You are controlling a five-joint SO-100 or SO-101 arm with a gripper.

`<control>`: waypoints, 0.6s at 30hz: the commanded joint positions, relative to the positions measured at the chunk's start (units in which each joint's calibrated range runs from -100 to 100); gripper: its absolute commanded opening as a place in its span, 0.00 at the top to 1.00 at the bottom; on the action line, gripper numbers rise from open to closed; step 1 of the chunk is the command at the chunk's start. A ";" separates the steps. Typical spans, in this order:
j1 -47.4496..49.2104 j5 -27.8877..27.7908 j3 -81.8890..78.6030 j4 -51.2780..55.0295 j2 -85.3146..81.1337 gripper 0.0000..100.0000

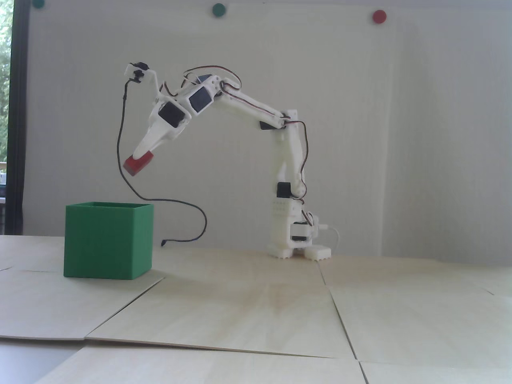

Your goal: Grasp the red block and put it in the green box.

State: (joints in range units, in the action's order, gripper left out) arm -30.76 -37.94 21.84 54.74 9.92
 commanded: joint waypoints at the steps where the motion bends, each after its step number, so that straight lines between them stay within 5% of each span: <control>1: -1.85 -0.53 9.48 -2.30 0.70 0.98; 18: -3.22 -0.58 9.66 -2.72 2.91 0.82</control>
State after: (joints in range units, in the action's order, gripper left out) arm -33.59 -37.94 26.05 54.16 14.32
